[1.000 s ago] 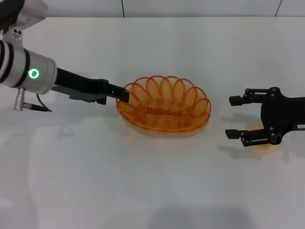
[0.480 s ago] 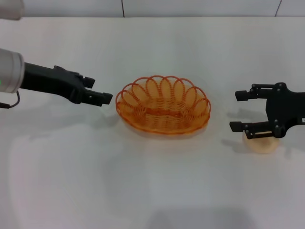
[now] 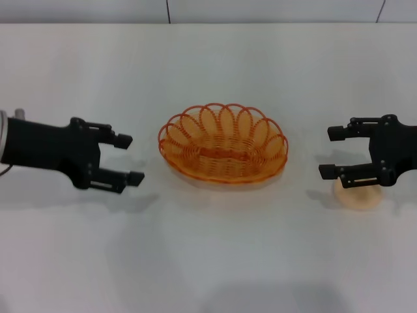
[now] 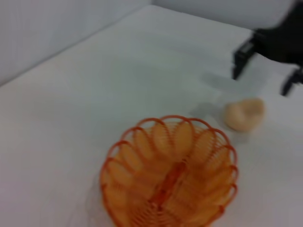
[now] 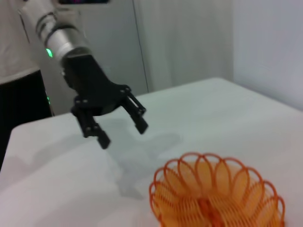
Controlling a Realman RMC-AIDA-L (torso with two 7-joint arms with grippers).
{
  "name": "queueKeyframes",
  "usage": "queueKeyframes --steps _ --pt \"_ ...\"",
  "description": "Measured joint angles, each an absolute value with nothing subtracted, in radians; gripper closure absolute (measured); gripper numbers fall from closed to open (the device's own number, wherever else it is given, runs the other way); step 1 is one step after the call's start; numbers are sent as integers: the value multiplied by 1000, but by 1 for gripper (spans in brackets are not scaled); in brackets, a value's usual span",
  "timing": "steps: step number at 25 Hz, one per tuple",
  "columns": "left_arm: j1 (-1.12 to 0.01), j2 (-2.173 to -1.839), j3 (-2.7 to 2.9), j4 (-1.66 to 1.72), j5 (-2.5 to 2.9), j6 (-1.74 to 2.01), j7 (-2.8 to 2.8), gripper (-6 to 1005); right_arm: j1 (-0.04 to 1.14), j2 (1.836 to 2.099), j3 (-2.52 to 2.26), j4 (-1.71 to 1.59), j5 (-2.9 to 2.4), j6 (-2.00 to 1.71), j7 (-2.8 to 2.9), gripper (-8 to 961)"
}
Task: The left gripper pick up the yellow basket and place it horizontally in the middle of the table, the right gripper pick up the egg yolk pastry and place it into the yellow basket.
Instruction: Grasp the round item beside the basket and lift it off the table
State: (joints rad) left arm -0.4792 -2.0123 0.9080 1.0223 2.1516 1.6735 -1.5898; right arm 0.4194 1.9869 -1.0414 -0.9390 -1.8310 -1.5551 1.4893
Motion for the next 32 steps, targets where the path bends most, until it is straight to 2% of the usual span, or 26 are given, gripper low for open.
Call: queueKeyframes --steps 6,16,32 --pt "-461 -2021 903 1018 2149 1735 -1464 230 423 1998 -1051 -1011 -1956 -1556 1632 270" --pt "-449 -2023 894 1017 2129 1769 -1382 230 447 2001 -1090 -1098 -2045 -1556 1767 275" --pt "-436 -2023 841 965 2126 1777 -1345 233 547 2011 -1117 -1243 -2386 -1661 2068 284"
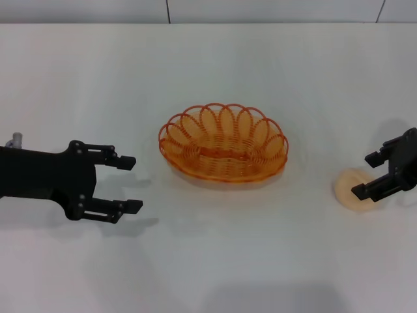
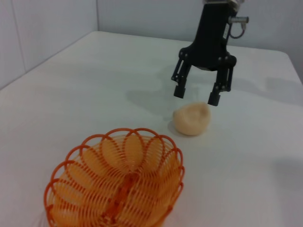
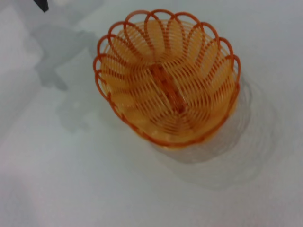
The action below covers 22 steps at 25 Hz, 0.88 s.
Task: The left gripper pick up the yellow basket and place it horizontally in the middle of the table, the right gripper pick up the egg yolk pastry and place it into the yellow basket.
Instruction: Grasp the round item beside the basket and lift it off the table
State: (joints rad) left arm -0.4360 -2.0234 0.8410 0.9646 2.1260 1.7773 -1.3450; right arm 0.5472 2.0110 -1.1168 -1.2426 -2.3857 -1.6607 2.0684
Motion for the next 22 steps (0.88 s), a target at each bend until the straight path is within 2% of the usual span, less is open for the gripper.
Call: queueKeyframes --steps 13,22 --pt "-419 -2045 772 926 2133 1758 -1333 239 545 2013 -1157 -1199 -2401 -1613 2068 290" --pt "-419 -2046 773 927 2135 1758 -1339 240 536 2017 -1206 -1192 -2390 -1579 2065 295"
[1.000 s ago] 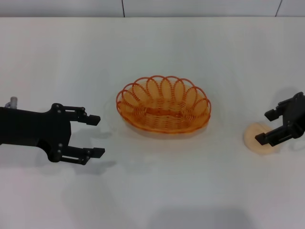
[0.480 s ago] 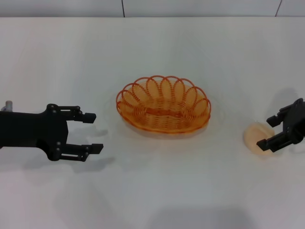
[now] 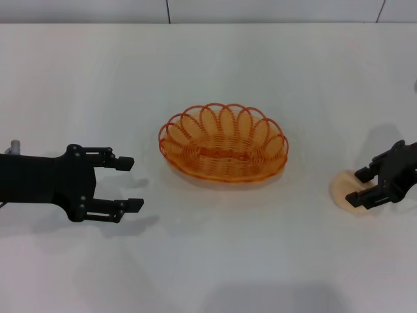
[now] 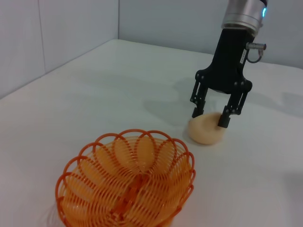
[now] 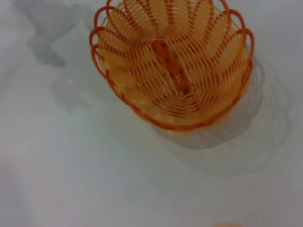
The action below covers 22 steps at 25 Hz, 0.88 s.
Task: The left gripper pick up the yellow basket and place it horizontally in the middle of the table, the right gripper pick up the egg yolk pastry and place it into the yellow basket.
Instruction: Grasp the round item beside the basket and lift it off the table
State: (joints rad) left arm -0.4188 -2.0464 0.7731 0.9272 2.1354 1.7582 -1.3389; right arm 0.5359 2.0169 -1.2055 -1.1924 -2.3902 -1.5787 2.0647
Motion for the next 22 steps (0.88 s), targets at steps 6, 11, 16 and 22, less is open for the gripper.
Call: queueKeyframes --steps 6,11,16,22 --pt "-419 -2047 773 928 2135 1758 -1339 240 535 2019 -1219 -1192 -2388 -1575 2064 468" --pt "-419 -2048 773 928 2135 1757 -1339 241 534 2018 -1215 -1192 -2368 -1575 2055 627" --pt "-418 -2048 773 927 2135 1758 -1337 241 532 2015 -1202 -1202 -2354 -1580 2043 776" --pt "-413 -2048 774 930 2135 1767 -1324 241 539 2009 -1102 -1246 -2272 -1644 1986 869"
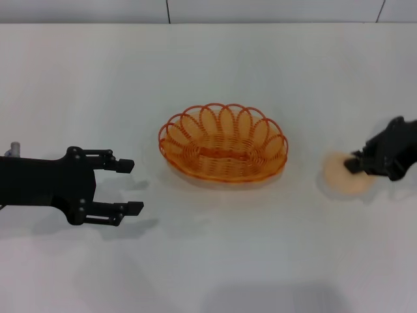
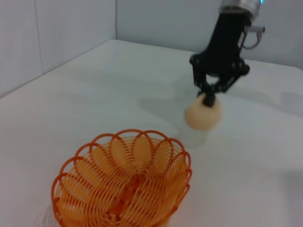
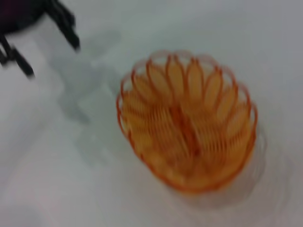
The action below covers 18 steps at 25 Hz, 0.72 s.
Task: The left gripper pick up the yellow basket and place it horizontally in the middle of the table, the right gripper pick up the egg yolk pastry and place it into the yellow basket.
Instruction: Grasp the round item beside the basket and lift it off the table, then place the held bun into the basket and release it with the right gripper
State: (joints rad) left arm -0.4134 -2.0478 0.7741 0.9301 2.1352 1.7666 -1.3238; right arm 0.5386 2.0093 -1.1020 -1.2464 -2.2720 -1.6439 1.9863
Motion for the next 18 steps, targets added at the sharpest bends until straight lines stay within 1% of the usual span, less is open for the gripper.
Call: queueKeyframes --steps 4,8,12,18 --pt "-416 -2048 780 928 2135 1773 -1313 242 552 2009 -1088 -1256 -2205 -1628 1965 898" --pt "-422 -2049 793 927 2135 1777 -1311 242 563 2017 -1125 -1239 -2107 -1547 1924 912" --pt "-428 -2050 801 927 2135 1775 -1311 241 581 2017 -1205 -1145 -1940 -1440 1844 916" --pt "-439 -2051 815 926 2135 1773 -1309 241 611 2021 -1335 -1025 -1836 -1260 1782 917"
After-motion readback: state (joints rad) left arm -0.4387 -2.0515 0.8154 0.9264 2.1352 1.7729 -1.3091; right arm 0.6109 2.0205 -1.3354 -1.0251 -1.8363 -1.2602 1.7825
